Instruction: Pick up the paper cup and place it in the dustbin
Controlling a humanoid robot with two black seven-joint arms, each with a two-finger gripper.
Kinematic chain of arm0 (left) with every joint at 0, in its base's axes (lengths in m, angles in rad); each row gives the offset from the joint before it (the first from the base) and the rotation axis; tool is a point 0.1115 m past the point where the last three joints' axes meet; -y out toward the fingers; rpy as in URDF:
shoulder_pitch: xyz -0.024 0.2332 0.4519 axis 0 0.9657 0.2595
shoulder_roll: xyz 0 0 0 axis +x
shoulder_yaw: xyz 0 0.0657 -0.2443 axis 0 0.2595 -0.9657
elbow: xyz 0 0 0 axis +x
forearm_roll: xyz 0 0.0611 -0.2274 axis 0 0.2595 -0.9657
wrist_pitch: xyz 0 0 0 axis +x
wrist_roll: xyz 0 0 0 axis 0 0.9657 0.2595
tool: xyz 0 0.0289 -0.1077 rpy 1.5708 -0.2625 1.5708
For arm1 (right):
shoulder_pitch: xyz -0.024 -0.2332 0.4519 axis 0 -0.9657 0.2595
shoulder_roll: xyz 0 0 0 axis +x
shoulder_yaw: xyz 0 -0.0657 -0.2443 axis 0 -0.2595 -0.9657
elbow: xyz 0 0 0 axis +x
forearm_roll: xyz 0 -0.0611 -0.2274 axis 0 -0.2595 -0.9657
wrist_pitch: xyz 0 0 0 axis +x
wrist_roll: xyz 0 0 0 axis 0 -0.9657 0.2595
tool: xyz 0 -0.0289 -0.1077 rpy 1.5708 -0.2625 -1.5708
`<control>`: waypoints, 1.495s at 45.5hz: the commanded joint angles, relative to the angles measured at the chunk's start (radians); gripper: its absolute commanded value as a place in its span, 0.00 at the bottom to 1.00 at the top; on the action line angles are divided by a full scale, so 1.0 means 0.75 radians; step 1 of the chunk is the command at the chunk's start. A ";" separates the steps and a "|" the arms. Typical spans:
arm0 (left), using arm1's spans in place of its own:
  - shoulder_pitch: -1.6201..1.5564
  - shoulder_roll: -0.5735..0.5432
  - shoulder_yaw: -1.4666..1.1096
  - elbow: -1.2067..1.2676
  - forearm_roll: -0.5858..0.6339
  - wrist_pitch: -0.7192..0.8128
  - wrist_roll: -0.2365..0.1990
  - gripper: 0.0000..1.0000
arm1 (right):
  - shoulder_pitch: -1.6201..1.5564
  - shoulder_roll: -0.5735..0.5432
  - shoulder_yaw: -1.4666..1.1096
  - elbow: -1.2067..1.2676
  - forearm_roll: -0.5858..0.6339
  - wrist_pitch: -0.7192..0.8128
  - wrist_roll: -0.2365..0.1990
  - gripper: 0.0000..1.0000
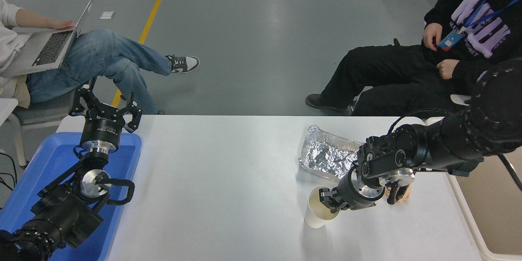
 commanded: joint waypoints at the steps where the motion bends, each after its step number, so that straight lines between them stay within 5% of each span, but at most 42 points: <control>1: -0.002 0.000 0.000 0.000 0.000 0.000 0.000 0.99 | 0.179 -0.122 0.007 0.065 0.020 0.252 0.001 0.00; 15: 0.000 0.000 0.000 0.000 0.000 0.000 0.000 0.99 | 0.576 -0.339 -0.009 0.130 0.116 0.700 0.003 0.00; 40: 0.000 0.000 0.000 0.002 0.000 0.000 0.000 0.99 | 1.146 -0.412 -0.195 0.182 0.118 0.700 0.003 0.00; 64: 0.000 0.000 0.000 0.002 0.000 0.000 -0.002 0.99 | 1.181 -0.417 -0.338 0.165 0.118 0.700 0.001 0.00; 68: 0.002 0.000 0.000 0.000 -0.002 0.000 -0.002 0.99 | 1.177 -0.512 -0.430 0.155 0.110 0.700 0.001 0.00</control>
